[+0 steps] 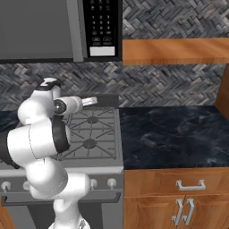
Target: Turn on the burner for the pot on the stove. Wait thirty seconds for the pot to heat up. Then add the bell pepper to the pot.
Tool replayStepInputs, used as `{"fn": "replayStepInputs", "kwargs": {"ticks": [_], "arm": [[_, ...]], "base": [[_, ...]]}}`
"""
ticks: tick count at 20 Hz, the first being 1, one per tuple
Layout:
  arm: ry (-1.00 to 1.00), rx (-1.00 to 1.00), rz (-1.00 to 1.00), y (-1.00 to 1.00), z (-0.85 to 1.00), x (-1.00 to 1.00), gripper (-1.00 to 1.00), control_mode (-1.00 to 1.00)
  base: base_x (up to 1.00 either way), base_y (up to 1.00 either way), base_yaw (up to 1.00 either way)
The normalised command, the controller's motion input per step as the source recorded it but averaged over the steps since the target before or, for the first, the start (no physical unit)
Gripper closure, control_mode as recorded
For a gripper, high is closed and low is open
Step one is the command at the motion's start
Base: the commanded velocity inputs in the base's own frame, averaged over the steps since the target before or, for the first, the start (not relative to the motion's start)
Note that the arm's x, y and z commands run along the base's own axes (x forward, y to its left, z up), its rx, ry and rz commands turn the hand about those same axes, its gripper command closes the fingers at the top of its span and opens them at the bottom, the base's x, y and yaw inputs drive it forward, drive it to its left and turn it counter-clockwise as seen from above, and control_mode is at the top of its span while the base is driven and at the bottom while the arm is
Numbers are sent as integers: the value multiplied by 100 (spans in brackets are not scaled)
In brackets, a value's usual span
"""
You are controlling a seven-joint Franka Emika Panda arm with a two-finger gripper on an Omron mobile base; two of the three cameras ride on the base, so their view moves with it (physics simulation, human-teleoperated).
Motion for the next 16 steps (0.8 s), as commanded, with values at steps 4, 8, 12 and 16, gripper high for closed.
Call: {"fn": "replayStepInputs", "kwargs": {"ticks": [4,8,12,16], "arm": [[0,0,0,35,47,-19,100,-100],[0,0,5,50,44,-9,100,-100],[0,0,8,59,39,-6,100,-100],[8,1,8,63,7,-3,100,-100]], "base": [[0,0,0],[0,0,0],[0,0,0],[0,0,0]]}}
